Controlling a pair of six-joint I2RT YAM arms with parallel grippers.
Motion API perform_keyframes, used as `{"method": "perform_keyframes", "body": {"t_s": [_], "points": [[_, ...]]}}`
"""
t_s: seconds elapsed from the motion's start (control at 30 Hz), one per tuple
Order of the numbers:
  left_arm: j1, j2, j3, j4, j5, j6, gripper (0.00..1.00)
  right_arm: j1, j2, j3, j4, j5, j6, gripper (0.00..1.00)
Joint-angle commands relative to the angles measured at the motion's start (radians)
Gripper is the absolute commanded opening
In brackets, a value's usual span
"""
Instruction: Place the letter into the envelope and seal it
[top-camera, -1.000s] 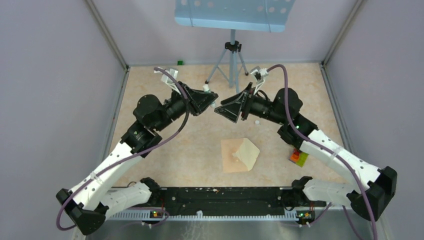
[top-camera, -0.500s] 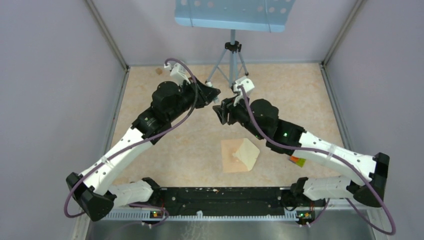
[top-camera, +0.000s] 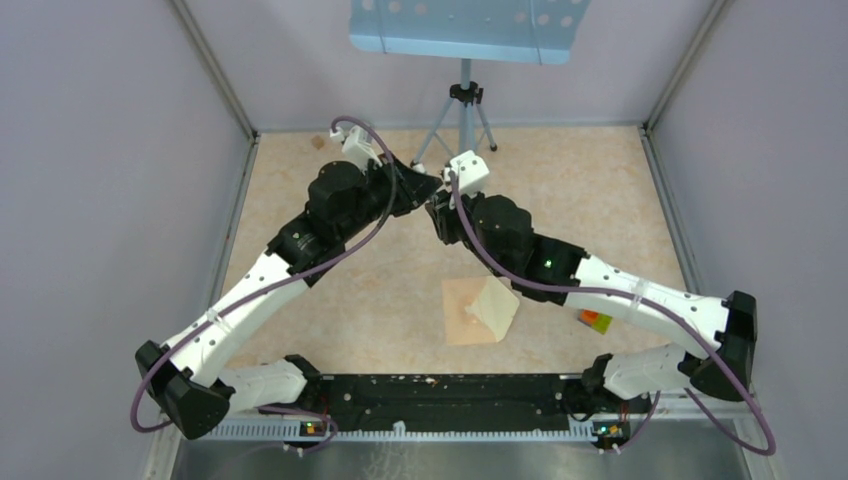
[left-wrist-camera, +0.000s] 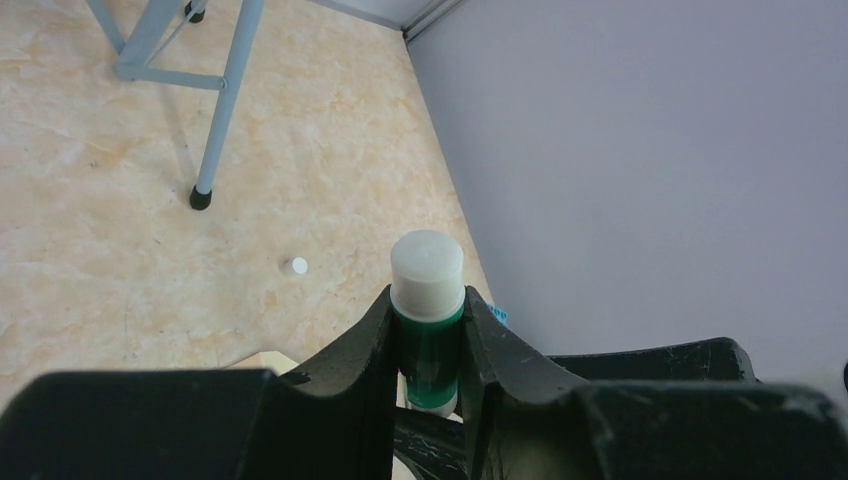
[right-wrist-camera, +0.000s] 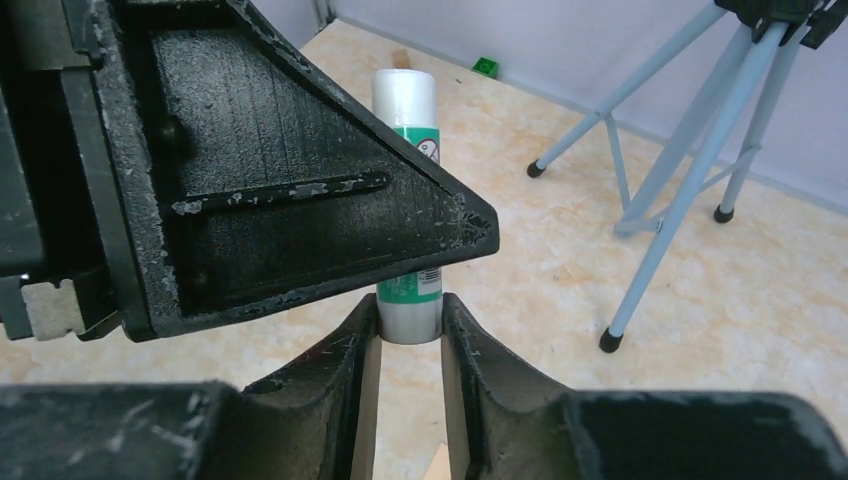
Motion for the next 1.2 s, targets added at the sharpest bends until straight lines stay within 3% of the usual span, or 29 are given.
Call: {"method": "perform_keyframes", "body": {"t_s": [0.0,0.13,0.4,0.5,0.6,0.77,0.87,1.0,1.17], "points": [[0.008,-0.019,0.010,0.028,0.013,0.002,0.00,0.006,-0.001,0.061,0.009,0.008,0.013,0.19],[0.010,-0.036,0.001,0.051,0.047,0.038,0.00,-0.021,-0.022,0.058,-0.015,-0.110,0.068,0.11],[0.010,-0.152,-0.111,0.281,0.207,0.174,0.00,-0.290,-0.114,-0.063,0.176,-0.922,0.373,0.09],[0.011,-0.197,-0.158,0.370,0.277,0.196,0.00,-0.323,-0.111,-0.102,0.290,-1.103,0.455,0.09],[0.011,-0.227,-0.189,0.422,0.325,0.205,0.00,-0.344,-0.119,-0.133,0.380,-1.182,0.540,0.09],[0.012,-0.240,-0.209,0.441,0.356,0.204,0.00,-0.373,-0.130,-0.160,0.472,-1.239,0.634,0.11],[0.011,-0.240,-0.213,0.443,0.346,0.200,0.00,-0.373,-0.146,-0.155,0.414,-1.195,0.597,0.23],[0.010,-0.236,-0.197,0.402,0.286,0.192,0.00,-0.371,-0.188,-0.146,0.272,-1.055,0.485,0.52],[0.011,-0.212,-0.160,0.332,0.199,0.145,0.00,-0.307,-0.251,-0.126,0.069,-0.740,0.301,0.61]]}}
